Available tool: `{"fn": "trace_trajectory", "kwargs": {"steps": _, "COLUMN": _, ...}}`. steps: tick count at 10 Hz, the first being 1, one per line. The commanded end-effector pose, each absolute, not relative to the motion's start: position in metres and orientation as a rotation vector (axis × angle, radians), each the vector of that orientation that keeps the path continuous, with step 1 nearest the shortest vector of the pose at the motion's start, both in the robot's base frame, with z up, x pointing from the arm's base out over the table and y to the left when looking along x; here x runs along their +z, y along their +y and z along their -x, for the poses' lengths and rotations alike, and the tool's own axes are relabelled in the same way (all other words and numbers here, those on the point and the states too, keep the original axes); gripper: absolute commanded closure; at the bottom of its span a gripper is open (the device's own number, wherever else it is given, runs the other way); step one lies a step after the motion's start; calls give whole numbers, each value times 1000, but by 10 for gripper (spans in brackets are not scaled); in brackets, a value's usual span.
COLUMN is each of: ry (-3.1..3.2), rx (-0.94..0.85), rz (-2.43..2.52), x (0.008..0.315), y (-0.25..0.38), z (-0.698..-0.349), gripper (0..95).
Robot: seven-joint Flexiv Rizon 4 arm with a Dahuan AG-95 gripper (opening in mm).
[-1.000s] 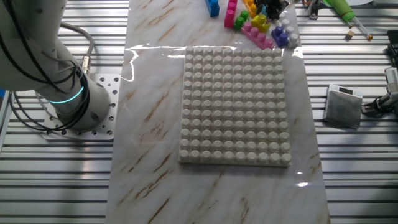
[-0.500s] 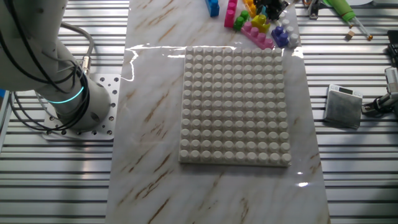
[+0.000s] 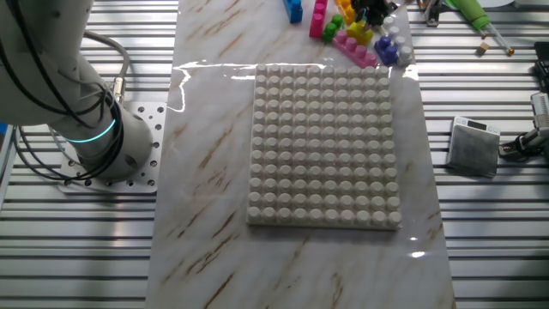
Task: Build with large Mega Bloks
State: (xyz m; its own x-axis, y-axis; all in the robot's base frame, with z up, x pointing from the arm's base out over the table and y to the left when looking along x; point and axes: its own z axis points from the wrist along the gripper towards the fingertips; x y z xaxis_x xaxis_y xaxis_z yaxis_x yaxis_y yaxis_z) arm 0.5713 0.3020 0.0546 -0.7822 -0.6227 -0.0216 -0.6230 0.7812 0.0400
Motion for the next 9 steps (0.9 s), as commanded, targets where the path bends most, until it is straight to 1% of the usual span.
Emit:
{"fn": "trace_trajectory", "kwargs": {"steps": 1, "ry": 2959, "rx": 74, "rz": 1028, "x": 57, "y": 302, "z": -571, "gripper": 950}}
{"fn": "trace_trajectory", "kwargs": {"steps": 5, "ry": 2972, "rx": 76, "rz": 1020, "x": 75, "y": 302, "z": -570, "gripper": 950}}
{"fn": "trace_trajectory", "kwargs": {"steps": 9, "ry": 2975, "rx": 92, "rz": 1068, "x": 106, "y": 299, "z": -562, "gripper": 950}}
